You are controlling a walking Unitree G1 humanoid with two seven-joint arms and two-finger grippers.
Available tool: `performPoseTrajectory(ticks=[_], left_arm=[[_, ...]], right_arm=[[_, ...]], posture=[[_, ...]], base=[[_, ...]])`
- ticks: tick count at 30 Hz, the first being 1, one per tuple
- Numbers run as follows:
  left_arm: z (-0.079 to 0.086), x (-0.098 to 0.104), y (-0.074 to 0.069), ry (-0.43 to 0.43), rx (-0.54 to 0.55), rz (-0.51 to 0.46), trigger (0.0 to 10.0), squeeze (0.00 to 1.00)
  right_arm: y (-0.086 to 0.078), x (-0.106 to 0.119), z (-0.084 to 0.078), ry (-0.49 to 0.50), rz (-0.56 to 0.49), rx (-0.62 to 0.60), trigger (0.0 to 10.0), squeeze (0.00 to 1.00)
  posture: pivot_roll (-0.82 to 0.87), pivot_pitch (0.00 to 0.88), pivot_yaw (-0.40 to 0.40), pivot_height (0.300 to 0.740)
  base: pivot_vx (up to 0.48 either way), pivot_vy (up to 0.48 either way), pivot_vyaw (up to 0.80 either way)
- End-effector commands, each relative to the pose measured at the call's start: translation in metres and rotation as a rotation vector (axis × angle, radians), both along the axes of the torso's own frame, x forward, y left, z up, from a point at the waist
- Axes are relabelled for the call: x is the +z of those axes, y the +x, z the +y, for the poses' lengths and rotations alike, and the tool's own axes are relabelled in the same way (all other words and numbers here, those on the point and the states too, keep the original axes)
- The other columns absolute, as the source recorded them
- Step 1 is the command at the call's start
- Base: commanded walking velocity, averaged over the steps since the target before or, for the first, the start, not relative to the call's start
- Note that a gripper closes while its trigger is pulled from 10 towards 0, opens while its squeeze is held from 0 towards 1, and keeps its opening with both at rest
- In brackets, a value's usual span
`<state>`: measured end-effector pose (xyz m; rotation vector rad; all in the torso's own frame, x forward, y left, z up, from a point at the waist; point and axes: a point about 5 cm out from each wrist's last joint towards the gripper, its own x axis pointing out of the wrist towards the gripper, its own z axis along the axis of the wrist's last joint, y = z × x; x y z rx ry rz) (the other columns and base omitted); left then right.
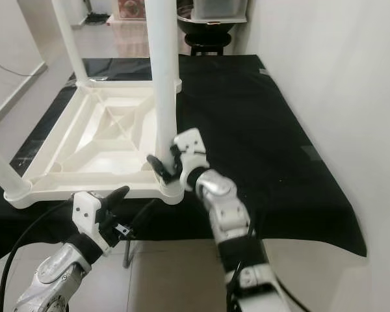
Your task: Building children table
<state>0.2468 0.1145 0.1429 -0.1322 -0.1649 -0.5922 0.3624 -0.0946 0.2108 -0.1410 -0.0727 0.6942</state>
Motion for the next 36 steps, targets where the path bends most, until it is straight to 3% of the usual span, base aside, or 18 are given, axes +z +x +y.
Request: performPoseTrajectory(ticks=[1,2,7,11,16,23,24,36], left_arm=[[0.0,-0.005,0.0,-0.006,0.001,0.02,10.0,0.0],[0.0,-0.005,0.0,-0.006,0.001,0.02,10.0,0.0],[-0.002,-0.008,-0.002,0.023,0.002,0.018,10.0,0.0],[-0.003,-0.008,-0.003,0.033,0.002,0.015,10.0,0.0],[-0.009,-0.006,-0.014,0.137,-0.02,-0.043,10.0,0.0],[-0.015,-0.007,-0.021,0.174,-0.066,-0.058,10.0,0.0],[-0.017,-0.008,-0.024,0.188,-0.102,-0.06,10.0,0.0],[-0.013,-0.01,-0.017,0.139,-0.1,-0.046,10.0,0.0]], right_arm=[[0.002,0.007,0.0,-0.02,-0.008,0.174,10.0,0.0],[0.002,0.007,0.0,-0.02,-0.008,0.174,10.0,0.0],[0.003,0.009,0.004,-0.086,0.031,0.429,10.0,0.0],[0.004,0.01,0.003,-0.086,0.034,0.444,10.0,0.0],[0.01,-0.007,-0.003,-0.015,0.179,0.472,10.0,0.0],[0.01,-0.017,-0.012,0.002,0.214,0.484,9.8,0.0],[0.011,-0.02,-0.019,0.031,0.221,0.475,0.0,0.0],[0.01,-0.026,-0.036,0.091,0.186,0.379,0.0,0.0]], posture=[[0.02,0.113,-0.003,0.74],[0.02,0.113,-0.003,0.74],[0.04,0.105,-0.008,0.74],[0.04,0.102,-0.005,0.74],[0.04,0.093,-0.008,0.74],[0.03,0.088,-0.005,0.74],[0.01,0.087,0.004,0.74],[0.0,0.097,0.015,0.74]], base=[[0.0,0.0,0.0],[0.0,0.0,0.0],[0.0,0.0,0.0],[0.0,0.0,0.0],[0.0,0.0,0.0],[0.0,0.0,0.0],[0.0,0.0,0.0],[0.0,0.0,0.0]])
